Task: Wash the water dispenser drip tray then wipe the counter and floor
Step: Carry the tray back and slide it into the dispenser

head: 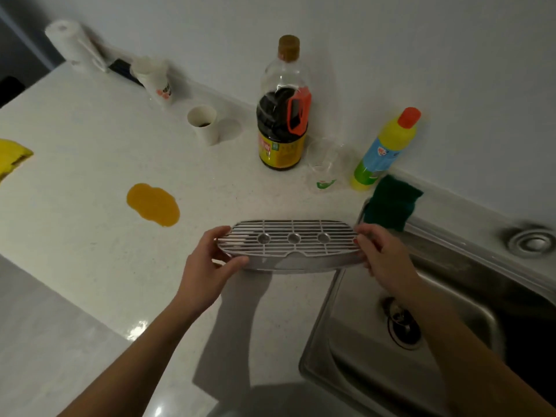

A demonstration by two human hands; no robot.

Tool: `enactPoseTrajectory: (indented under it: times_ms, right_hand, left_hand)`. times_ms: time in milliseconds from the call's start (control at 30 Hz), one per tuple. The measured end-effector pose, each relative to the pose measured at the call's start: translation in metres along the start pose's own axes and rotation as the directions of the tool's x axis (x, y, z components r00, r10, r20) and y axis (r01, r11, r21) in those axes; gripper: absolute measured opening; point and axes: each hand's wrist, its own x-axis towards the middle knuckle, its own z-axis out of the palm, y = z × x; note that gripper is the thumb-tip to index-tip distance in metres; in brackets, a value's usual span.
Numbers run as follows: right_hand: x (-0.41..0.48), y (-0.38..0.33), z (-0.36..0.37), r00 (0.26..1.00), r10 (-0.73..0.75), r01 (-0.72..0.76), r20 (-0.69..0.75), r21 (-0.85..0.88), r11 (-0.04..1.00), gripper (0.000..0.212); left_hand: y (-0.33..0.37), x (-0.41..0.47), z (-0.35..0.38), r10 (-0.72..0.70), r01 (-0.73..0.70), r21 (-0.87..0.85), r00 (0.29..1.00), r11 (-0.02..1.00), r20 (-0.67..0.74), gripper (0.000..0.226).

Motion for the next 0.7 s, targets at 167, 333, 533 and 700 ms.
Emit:
enactPoseTrajectory:
  times_ms: [167, 333, 533, 700]
  right_hand:
    - [-0.006, 0.02, 0.006, 0.997, 0.065, -0.067, -0.041, -0.05, 0.997, 0.015]
    - [-0.011, 0.027, 0.005, 0.994, 0.043, -0.06, -0.096, -0.178, 0.982, 0.013]
    - [0.0, 0.026, 0.01, 0.994, 0.078, -0.093, -0.076, -0.209, 0.973, 0.006]
    - [0.003, 0.025, 0.008, 0.998, 0.063, -0.066, -0.021, -0.299, 0.952, 0.005]
  left_hand:
    - [-0.01, 0.007, 0.013, 0.073, -0.077, 0.159, 0.997, 0.984, 0.027, 0.063]
    - [-0.015, 0.007, 0.026, 0.181, -0.163, 0.336, 0.983, 0.928, -0.024, 0.064]
    - [-0.017, 0.0, 0.036, 0.157, -0.131, 0.365, 0.987, 0.922, -0.041, 0.062]
    - [-0.017, -0.005, 0.033, 0.148, -0.129, 0.261, 0.987, 0.957, -0.055, 0.056]
